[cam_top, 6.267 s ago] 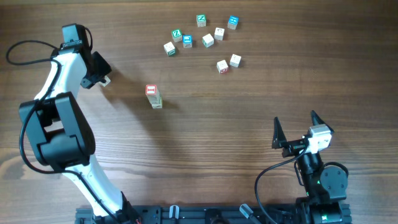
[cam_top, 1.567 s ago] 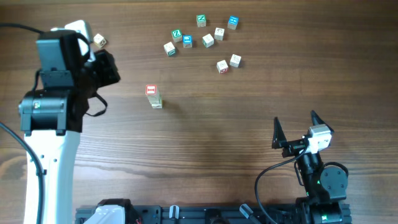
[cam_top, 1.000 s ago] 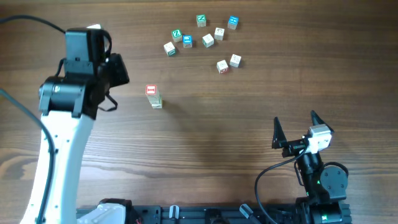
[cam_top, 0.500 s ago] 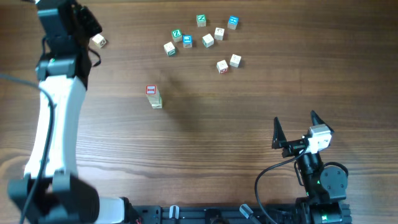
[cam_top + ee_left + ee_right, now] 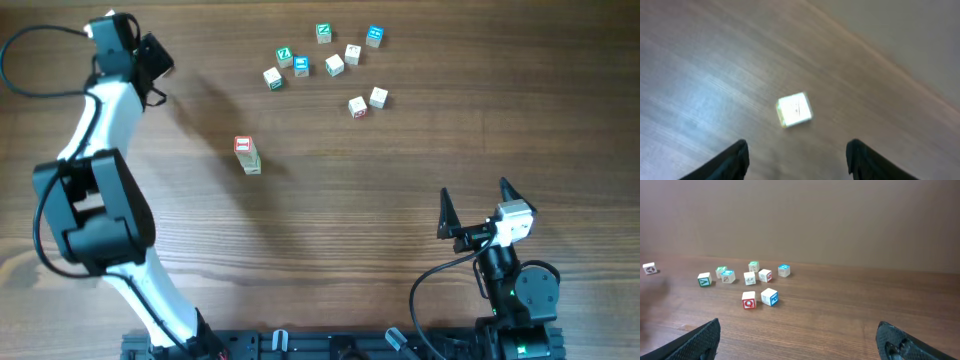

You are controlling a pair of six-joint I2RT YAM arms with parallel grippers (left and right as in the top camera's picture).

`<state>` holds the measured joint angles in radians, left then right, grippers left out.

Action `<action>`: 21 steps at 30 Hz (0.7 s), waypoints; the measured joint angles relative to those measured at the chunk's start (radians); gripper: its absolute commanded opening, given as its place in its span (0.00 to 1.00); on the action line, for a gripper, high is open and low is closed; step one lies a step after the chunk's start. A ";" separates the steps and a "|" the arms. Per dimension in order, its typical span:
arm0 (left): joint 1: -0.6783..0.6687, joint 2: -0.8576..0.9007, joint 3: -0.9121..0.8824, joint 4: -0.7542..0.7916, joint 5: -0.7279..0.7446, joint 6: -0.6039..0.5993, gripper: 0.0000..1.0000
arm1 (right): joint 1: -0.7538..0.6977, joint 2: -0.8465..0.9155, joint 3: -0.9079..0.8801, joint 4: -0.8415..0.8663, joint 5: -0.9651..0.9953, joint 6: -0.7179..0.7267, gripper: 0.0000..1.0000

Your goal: Form a tower

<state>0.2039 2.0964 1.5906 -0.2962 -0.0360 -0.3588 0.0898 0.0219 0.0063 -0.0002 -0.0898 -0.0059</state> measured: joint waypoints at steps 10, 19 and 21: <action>0.006 0.147 0.198 -0.010 0.016 -0.010 0.83 | 0.000 0.000 0.000 0.000 0.000 0.000 1.00; 0.006 0.255 0.198 0.022 0.004 -0.013 0.60 | 0.000 0.000 0.000 0.000 0.000 0.000 1.00; 0.006 0.255 0.198 0.009 0.004 -0.013 0.56 | 0.000 0.000 0.000 0.000 0.000 0.000 1.00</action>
<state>0.2100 2.3512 1.7885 -0.2874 -0.0319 -0.3717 0.0898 0.0223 0.0063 0.0002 -0.0902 -0.0059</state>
